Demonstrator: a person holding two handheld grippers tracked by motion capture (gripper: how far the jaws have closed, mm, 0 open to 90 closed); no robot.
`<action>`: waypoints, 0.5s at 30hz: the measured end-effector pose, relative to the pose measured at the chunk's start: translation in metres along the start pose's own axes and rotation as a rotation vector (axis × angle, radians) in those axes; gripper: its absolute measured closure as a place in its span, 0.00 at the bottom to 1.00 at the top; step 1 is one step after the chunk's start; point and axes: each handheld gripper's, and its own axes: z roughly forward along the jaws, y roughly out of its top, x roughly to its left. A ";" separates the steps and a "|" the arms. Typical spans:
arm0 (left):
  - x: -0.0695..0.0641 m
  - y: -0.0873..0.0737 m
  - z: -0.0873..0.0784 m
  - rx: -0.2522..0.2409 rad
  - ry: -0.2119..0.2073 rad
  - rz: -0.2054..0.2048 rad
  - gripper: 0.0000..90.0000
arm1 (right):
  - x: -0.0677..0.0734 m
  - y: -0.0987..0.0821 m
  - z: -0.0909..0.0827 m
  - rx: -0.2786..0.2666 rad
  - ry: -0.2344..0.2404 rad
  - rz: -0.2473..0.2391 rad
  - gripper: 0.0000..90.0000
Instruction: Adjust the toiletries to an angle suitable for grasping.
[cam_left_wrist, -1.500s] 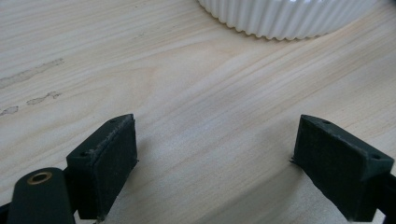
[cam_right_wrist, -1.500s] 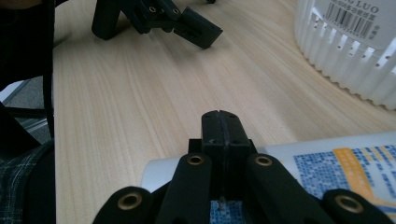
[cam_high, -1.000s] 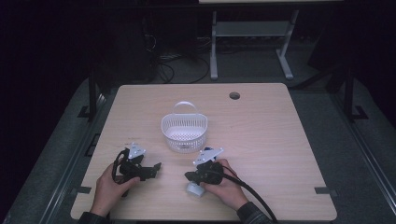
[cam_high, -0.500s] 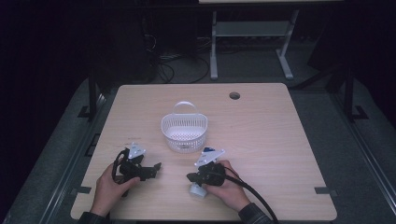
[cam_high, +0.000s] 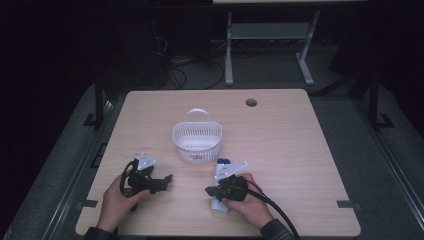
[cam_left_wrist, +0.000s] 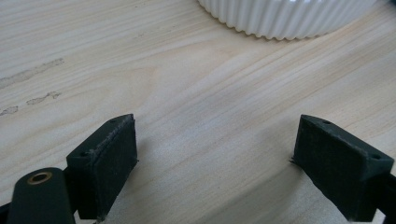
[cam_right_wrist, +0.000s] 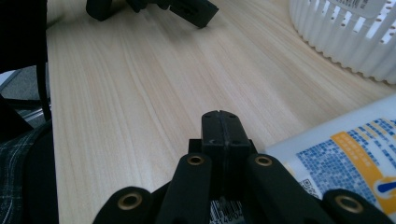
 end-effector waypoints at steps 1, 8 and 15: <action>0.000 0.000 0.000 0.000 0.000 0.000 0.14 | 0.000 -0.001 -0.001 -0.001 -0.001 0.000 1.00; 0.000 0.000 0.000 0.000 0.000 0.000 0.14 | -0.001 -0.006 -0.007 0.002 -0.010 0.009 1.00; 0.000 0.000 0.000 0.000 0.000 0.000 0.14 | -0.001 -0.012 -0.015 0.003 -0.021 0.015 1.00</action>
